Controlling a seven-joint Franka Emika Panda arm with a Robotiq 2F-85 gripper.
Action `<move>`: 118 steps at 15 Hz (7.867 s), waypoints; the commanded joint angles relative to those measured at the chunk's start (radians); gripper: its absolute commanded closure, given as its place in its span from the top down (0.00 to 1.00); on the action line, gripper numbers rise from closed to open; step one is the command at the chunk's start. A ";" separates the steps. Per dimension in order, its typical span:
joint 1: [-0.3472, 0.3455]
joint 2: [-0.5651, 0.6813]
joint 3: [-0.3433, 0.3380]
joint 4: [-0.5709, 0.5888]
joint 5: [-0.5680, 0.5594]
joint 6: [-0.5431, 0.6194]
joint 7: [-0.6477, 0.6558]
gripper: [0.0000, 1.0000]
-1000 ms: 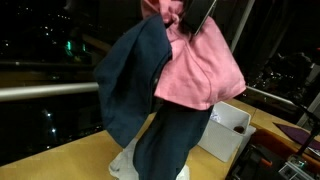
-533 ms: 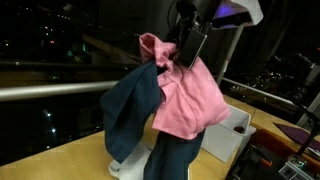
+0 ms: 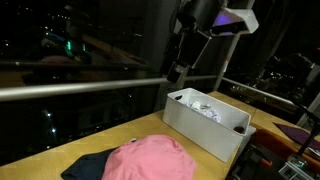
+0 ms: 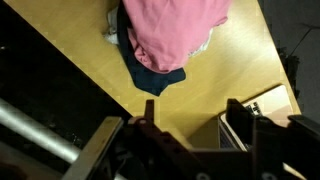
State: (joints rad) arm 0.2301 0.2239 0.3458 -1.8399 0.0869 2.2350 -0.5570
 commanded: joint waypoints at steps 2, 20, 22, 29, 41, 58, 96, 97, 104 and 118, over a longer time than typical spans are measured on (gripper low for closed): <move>-0.032 -0.120 -0.066 -0.190 -0.120 0.184 -0.002 1.00; -0.331 0.046 -0.273 -0.390 -0.105 0.508 -0.208 1.00; -0.361 0.104 -0.267 -0.344 -0.090 0.505 -0.235 1.00; -0.405 0.319 -0.271 -0.189 -0.139 0.502 -0.243 1.00; -0.460 0.550 -0.242 -0.087 -0.163 0.551 -0.244 1.00; -0.449 0.237 -0.257 -0.332 -0.171 0.591 -0.183 0.00; 0.159 -0.013 0.086 0.386 -0.674 -0.315 0.139 0.00; 0.151 -0.009 0.075 0.369 -0.641 -0.308 0.132 0.00; 0.034 -0.123 -0.006 0.031 -0.307 -0.162 0.105 0.00; -0.036 -0.208 -0.053 -0.200 -0.047 -0.028 -0.101 0.54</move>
State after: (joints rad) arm 0.2307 0.1070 0.3302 -1.9394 -0.0347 2.1640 -0.5682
